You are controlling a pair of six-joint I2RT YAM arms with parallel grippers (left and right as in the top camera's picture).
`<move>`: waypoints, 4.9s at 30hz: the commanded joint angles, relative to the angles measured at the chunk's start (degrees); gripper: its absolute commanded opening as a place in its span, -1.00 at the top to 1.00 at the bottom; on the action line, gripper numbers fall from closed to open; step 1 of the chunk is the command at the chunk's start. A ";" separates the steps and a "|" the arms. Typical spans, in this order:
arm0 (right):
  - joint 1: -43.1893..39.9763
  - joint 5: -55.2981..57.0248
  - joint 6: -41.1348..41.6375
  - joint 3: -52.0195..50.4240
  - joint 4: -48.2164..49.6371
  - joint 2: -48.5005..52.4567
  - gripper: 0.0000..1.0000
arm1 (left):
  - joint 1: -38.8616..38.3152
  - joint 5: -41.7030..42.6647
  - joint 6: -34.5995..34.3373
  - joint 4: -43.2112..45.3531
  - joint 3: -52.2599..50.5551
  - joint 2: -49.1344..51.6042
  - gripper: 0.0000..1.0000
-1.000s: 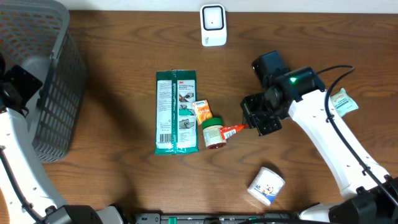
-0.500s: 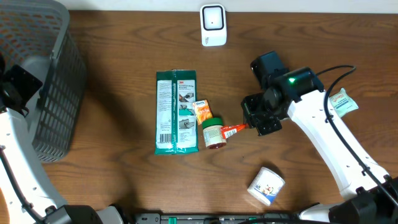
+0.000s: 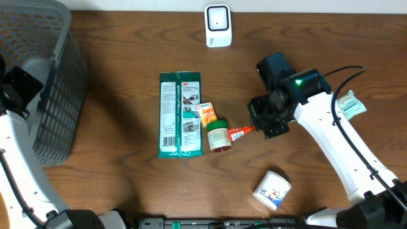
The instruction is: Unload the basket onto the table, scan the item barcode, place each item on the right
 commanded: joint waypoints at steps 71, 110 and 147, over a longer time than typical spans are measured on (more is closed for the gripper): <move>-6.97 19.52 -38.77 0.09 1.05 -0.68 0.98 | 0.17 -0.33 0.72 -0.15 0.76 0.44 -0.87; -6.97 11.80 -41.46 -4.07 11.72 -0.61 0.97 | 0.17 -0.33 0.72 -0.15 0.76 0.44 -0.87; -14.78 18.34 -13.73 -30.53 38.93 -6.93 0.97 | 0.17 -0.33 0.72 -0.15 0.76 0.44 -0.87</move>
